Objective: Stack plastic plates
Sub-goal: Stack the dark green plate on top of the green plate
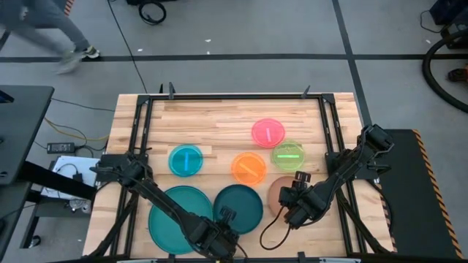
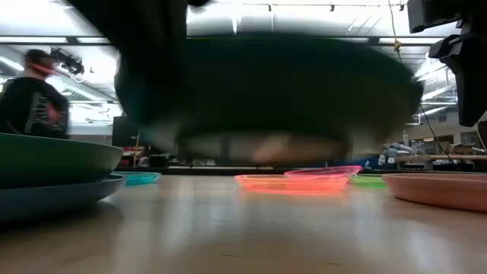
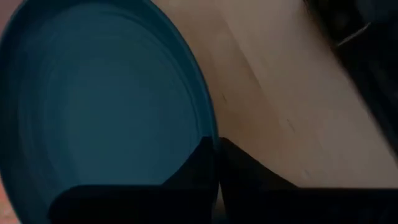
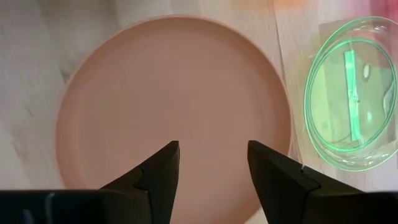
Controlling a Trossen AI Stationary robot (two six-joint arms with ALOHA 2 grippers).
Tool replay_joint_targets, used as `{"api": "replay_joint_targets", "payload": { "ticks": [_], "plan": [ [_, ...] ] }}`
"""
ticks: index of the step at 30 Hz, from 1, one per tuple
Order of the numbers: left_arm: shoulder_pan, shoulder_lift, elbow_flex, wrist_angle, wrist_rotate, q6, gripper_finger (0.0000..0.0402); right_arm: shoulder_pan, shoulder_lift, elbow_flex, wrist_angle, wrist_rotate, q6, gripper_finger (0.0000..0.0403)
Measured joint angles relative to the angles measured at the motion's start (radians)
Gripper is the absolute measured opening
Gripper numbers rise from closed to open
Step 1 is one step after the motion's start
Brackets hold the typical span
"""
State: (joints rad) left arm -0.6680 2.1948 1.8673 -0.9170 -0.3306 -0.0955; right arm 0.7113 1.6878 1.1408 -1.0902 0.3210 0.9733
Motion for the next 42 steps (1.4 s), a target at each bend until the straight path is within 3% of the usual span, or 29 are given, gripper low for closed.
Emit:
{"api": "replay_joint_targets", "payload": {
  "ticks": [5,10,22,26,29,34,42],
  "plan": [
    [-0.027,0.000,0.115,-0.139,-0.052,-0.080,0.0016,0.000,0.000,0.000,0.006,0.000,0.000,0.0199],
    [-0.089,0.000,0.181,-0.261,-0.050,-0.305,0.0016,0.001,0.000,0.000,0.011,0.004,0.000,0.0199],
    [-0.279,-0.002,0.116,-0.503,-0.027,-0.849,0.0016,0.001,0.000,0.000,0.034,0.029,-0.007,0.0199],
    [-0.322,-0.002,0.014,-0.498,-0.012,-0.890,0.0016,0.001,0.000,0.000,0.058,0.029,-0.014,0.0199],
    [-0.319,0.000,-0.054,-0.492,0.069,-0.914,0.0016,0.001,0.000,0.000,0.068,0.028,-0.032,0.0199],
    [-0.304,0.000,-0.095,-0.479,0.109,-0.944,0.0025,-0.002,0.000,0.000,0.065,0.026,-0.034,0.0199],
    [-0.281,0.000,-0.092,-0.429,0.114,-0.948,0.0122,-0.002,0.000,0.000,0.068,0.017,-0.034,0.0199]
  ]
}}
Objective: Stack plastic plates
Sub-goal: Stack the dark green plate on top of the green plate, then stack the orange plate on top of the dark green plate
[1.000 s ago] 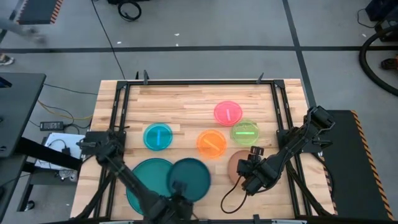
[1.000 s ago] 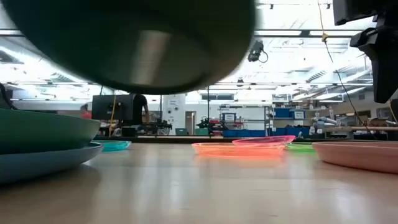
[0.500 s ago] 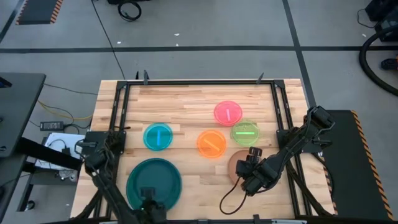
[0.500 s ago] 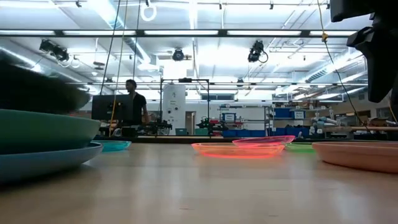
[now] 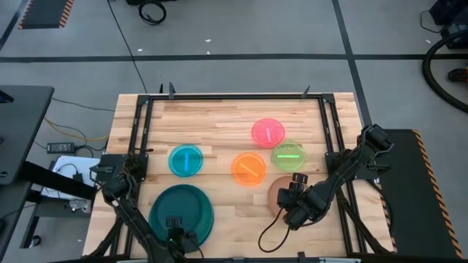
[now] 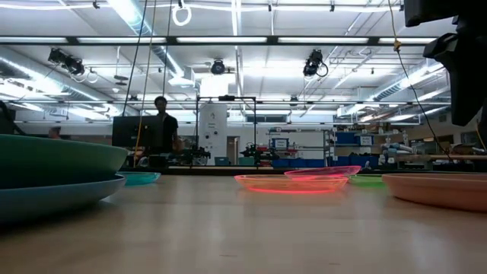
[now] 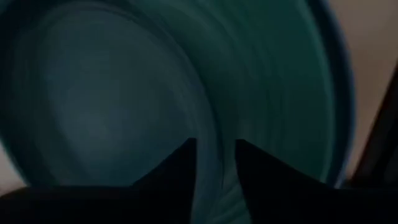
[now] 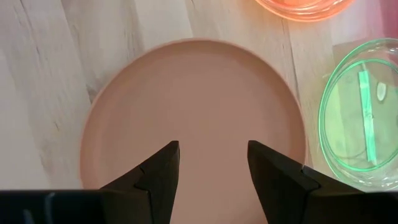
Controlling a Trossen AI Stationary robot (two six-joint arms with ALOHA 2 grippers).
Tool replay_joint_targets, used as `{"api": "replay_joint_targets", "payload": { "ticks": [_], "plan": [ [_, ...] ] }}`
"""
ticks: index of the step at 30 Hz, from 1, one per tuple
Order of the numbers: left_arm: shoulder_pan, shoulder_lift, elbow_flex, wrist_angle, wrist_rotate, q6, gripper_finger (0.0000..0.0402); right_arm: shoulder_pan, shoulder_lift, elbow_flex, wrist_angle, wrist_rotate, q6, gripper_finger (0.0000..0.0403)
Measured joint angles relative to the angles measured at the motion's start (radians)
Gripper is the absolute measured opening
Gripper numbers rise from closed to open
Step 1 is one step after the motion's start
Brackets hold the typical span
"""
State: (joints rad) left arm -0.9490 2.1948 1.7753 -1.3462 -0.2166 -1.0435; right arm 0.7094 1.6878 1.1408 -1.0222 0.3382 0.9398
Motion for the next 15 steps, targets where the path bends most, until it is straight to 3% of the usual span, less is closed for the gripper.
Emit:
{"api": "replay_joint_targets", "payload": {
  "ticks": [5,15],
  "plan": [
    [0.018,0.000,0.082,-0.014,0.002,0.017,0.0163,-0.003,0.000,0.000,0.001,-0.026,0.002,0.0199],
    [0.026,-0.001,0.196,0.000,-0.149,0.071,0.0168,0.007,0.000,-0.025,0.012,-0.057,-0.022,0.0199]
  ]
}}
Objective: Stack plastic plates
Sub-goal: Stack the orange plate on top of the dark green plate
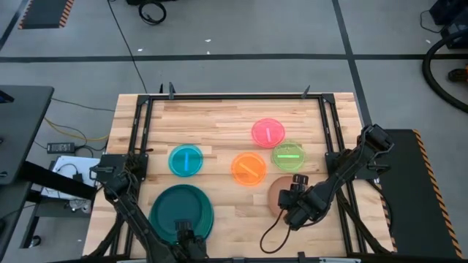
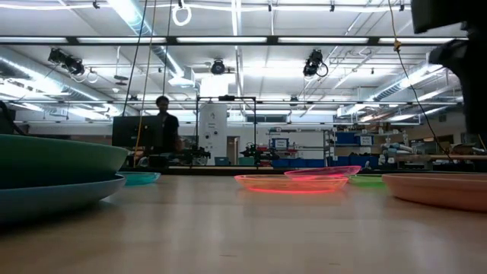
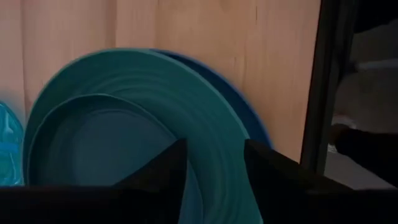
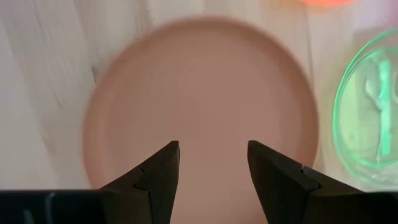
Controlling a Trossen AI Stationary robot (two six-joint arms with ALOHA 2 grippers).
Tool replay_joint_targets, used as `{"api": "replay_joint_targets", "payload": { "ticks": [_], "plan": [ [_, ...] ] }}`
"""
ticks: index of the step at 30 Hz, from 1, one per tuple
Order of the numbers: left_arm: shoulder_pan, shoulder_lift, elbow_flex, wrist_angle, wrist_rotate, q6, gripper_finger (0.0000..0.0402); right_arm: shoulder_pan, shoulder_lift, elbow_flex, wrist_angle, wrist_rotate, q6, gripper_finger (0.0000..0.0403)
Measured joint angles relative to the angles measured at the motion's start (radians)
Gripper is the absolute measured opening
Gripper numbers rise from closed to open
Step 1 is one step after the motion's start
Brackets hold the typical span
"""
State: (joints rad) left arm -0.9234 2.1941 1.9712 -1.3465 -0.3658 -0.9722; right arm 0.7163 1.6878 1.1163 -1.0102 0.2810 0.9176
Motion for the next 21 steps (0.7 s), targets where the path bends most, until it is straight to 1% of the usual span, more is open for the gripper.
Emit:
{"api": "replay_joint_targets", "payload": {
  "ticks": [7,12,16,21],
  "plan": [
    [0.006,0.000,0.001,0.019,-0.010,0.024,0.0169,0.014,0.000,-0.068,0.004,-0.039,0.046,0.0199],
    [0.023,0.000,0.001,0.072,-0.027,0.092,0.0169,0.019,-0.012,-0.136,0.002,-0.044,0.079,0.0199],
    [0.039,0.000,0.001,0.100,-0.027,0.127,0.0169,0.020,-0.082,-0.192,0.000,-0.042,0.134,0.0199],
    [0.057,0.000,0.001,0.105,-0.027,0.131,0.0169,0.023,-0.224,-0.276,0.015,-0.031,0.208,0.0199]
  ]
}}
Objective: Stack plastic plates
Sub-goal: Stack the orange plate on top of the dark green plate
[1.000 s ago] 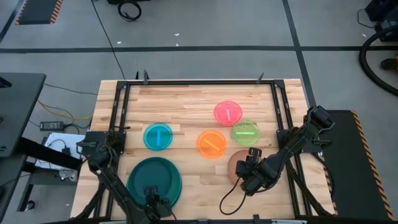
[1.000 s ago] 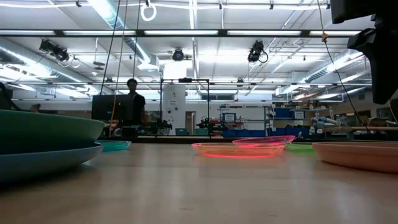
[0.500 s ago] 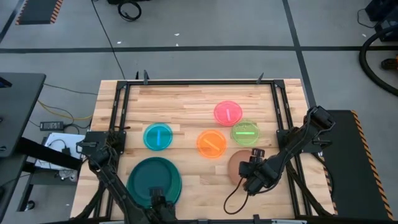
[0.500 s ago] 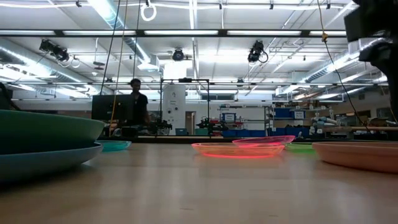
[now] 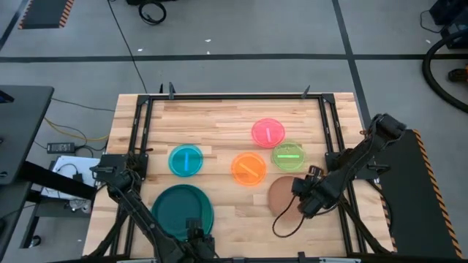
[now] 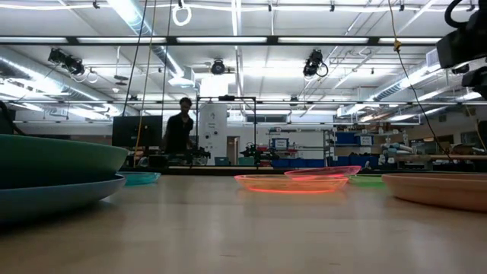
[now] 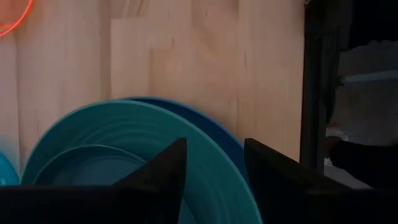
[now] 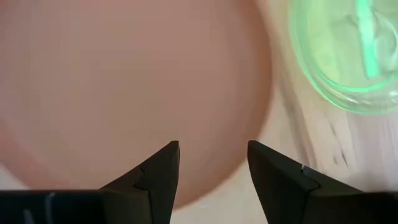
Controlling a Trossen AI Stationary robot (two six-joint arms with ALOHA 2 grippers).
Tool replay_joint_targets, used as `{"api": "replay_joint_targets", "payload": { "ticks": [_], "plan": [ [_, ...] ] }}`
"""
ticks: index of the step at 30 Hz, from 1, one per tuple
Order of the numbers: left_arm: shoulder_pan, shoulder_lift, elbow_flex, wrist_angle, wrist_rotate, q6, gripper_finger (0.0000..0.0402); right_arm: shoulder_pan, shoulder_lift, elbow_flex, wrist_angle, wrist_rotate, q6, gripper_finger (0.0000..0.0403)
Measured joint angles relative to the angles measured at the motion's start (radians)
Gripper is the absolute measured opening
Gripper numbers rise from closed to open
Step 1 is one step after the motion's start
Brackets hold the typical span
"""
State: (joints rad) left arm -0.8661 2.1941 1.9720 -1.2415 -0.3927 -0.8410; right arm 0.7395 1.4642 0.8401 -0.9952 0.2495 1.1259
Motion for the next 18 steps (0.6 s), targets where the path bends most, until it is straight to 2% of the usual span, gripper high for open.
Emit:
{"api": "replay_joint_targets", "payload": {
  "ticks": [5,9,18],
  "plan": [
    [0.006,0.000,0.000,0.001,0.000,0.013,0.0169,-0.014,-0.125,-0.115,0.045,0.001,0.082,0.0199],
    [0.009,0.000,0.000,0.002,0.001,0.018,0.0169,-0.060,-0.191,-0.187,0.101,-0.049,0.085,0.0199],
    [0.013,0.000,0.020,-0.004,0.004,0.069,0.0169,-0.204,-0.206,-0.252,0.132,-0.119,0.021,0.0194]
  ]
}}
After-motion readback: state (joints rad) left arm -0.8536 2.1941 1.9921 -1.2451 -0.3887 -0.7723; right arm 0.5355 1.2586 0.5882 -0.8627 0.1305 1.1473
